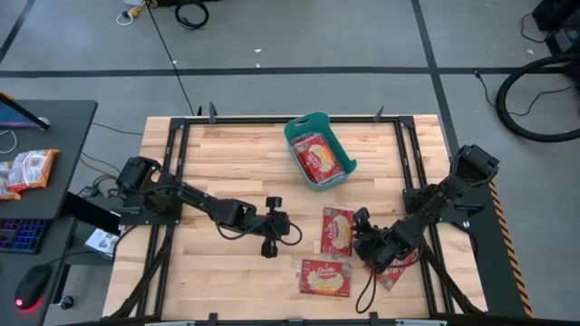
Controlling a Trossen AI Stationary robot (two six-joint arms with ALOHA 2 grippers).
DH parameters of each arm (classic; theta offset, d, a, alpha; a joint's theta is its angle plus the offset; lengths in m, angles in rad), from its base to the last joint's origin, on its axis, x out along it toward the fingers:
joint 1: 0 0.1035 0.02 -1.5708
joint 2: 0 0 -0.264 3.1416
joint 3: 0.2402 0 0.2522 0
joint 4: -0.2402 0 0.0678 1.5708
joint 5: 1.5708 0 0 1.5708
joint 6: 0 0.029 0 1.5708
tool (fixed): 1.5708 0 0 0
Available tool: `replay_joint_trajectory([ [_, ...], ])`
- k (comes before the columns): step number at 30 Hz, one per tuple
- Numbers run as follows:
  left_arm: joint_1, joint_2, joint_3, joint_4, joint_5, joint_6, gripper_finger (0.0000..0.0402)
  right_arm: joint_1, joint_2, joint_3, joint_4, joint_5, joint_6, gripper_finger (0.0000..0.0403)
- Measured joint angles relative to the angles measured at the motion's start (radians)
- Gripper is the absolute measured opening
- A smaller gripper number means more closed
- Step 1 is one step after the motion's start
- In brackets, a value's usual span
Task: Sort popcorn bags into baskets
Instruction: Put the red popcorn bag into the green bin
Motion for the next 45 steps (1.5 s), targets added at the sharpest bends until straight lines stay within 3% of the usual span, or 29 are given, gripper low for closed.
replay_joint_trajectory([
  [5,0.008,0.0,0.0,0.002,-0.002,0.0,0.0071,-0.009,0.0,-0.024,0.06,-0.001,-0.038,0.0139],
  [16,0.004,0.0,0.0,-0.001,-0.001,0.0,0.0071,-0.009,0.0,-0.031,0.014,-0.03,0.01,0.0139],
  [32,0.005,0.0,0.0,0.011,-0.001,0.0,0.0071,-0.086,0.0,-0.085,0.44,0.025,-0.262,0.0139],
  [40,0.005,0.106,0.002,0.162,0.0,0.002,0.0071,-0.094,0.0,-0.077,0.438,0.0,-0.338,0.0139],
  [45,0.023,0.176,0.002,0.274,-0.002,0.003,0.0071,-0.092,0.0,-0.04,0.343,-0.002,-0.291,0.0139],
])
